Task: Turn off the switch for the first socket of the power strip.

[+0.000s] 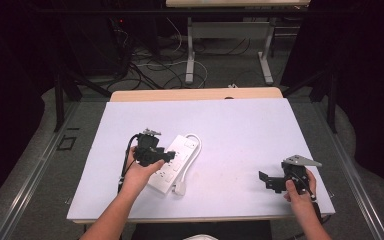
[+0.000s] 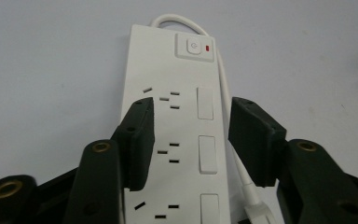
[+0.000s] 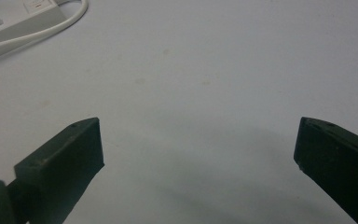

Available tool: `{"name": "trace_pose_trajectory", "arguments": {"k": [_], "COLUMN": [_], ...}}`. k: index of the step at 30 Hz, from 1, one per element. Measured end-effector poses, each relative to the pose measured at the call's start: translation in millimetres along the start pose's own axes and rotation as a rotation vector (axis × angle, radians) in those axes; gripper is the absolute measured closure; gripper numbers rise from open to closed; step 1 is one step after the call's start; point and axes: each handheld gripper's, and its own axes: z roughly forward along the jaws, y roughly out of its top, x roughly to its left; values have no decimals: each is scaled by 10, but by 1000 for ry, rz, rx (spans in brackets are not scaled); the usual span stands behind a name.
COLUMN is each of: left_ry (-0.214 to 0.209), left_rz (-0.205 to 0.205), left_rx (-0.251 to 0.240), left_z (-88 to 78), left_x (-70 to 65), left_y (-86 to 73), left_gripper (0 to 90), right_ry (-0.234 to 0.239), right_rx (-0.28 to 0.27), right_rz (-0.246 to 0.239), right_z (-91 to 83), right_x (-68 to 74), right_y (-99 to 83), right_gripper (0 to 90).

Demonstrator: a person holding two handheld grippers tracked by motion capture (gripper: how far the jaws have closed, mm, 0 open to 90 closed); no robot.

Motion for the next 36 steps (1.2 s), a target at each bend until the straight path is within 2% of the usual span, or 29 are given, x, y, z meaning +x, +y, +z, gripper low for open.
{"name": "trace_pose_trajectory", "arguments": {"k": [3,5,9,13,17,19,26,28,36], "left_ry": [-5,2,-4,26,20,17,5,3,22], "left_rz": [-7,14,20,14,3,-18,-52,-63,-87], "left_rx": [-8,-15,-16,-22,-36,-43,-71,-86,-108], "left_z": [-41,-78,-160,-238,-319,-351,-460,-484,-556], "left_x": [29,58,129,201,287,317,448,494,652], "left_y": [-14,-23,-50,-92,-143,-167,-262,-304,-464], "left_gripper": [444,430,422,421,423,404,263,218,21], "right_ry": [-2,3,1,0,1,-3,0,3,5], "right_rx": [-2,2,2,5,4,1,2,2,3], "right_rz": [-1,-2,-2,4,0,-4,-5,7,-1], "right_z": [1,-4,-7,-8,-3,-1,-7,-12,-7], "right_x": [-4,-6,-8,-10,-6,-2,-3,8,11], "right_y": [0,1,1,-1,-2,-1,-2,-2,-1], "right_gripper": [8,8,8,8,9,9,9,9,9]}}
